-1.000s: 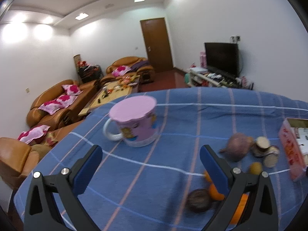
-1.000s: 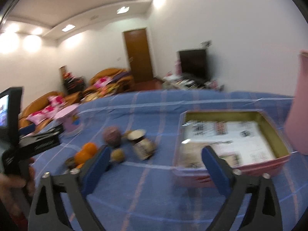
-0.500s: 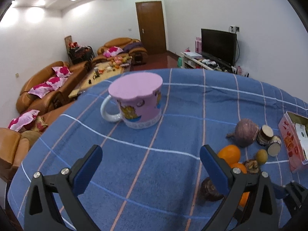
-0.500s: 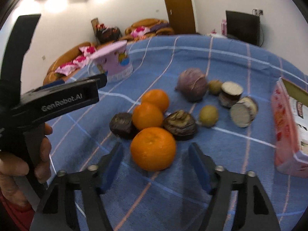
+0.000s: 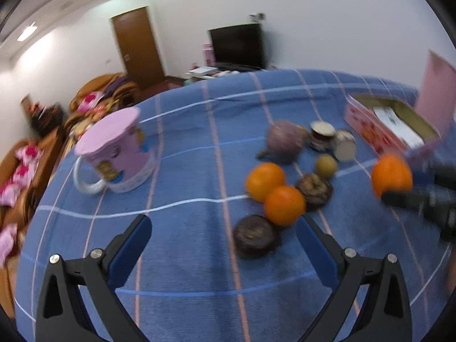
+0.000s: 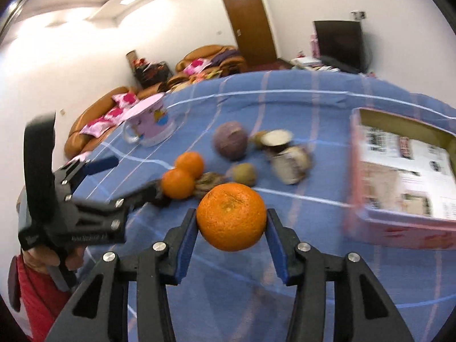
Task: Organize fruits
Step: 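Grasp the large orange with the right gripper, then carry the orange toward the tin tray with the right gripper while the left gripper grasps a mangosteen, then lower the orange and mangosteen into the tin tray and open both grippers, then move both tools back over the remaining fruit, then grasp an orange with the left gripper while the right gripper grasps a mangosteen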
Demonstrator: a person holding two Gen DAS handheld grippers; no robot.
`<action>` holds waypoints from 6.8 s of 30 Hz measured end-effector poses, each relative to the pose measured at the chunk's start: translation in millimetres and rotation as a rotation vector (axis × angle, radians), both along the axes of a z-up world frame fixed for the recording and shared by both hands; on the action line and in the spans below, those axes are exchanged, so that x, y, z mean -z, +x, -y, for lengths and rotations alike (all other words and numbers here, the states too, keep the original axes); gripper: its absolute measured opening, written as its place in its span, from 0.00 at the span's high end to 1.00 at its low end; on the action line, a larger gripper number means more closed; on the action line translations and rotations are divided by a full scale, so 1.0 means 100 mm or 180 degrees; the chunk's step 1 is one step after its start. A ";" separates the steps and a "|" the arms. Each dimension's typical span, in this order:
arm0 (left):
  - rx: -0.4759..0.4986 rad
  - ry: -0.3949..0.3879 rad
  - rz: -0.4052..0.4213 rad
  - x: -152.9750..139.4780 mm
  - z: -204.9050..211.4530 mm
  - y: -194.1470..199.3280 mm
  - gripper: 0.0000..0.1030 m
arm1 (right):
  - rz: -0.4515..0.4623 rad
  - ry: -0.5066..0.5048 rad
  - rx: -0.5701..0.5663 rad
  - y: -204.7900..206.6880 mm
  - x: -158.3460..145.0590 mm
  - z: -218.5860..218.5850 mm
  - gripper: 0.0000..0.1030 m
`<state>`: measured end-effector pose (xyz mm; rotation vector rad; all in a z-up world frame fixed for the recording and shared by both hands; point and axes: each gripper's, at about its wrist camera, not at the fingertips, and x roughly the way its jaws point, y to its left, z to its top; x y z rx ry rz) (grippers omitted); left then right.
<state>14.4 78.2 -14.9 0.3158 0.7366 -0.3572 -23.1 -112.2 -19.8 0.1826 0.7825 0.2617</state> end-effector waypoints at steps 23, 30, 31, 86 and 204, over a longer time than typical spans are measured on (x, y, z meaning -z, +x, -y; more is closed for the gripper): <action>0.0056 -0.0163 -0.0302 0.19 0.01 0.18 0.60 | 0.0090 -0.0074 0.0233 -0.12 -0.02 0.32 0.52; -0.0216 -0.0726 0.0217 -0.15 -0.09 0.02 0.60 | 0.0418 -0.0025 0.0495 -0.22 -0.25 0.63 0.52; -0.0240 -0.0779 0.0266 -0.19 -0.05 -0.01 0.60 | 0.0456 -0.0043 0.0529 -0.23 -0.27 0.70 0.52; 0.0248 -0.0414 0.0275 -0.13 2.61 -0.23 0.08 | 0.0579 -0.0366 0.1224 -0.33 -0.21 2.13 0.37; -0.0912 -0.1186 0.0121 -0.12 -0.68 0.31 0.67 | -0.0280 -0.0166 0.0132 0.60 0.27 -0.60 0.44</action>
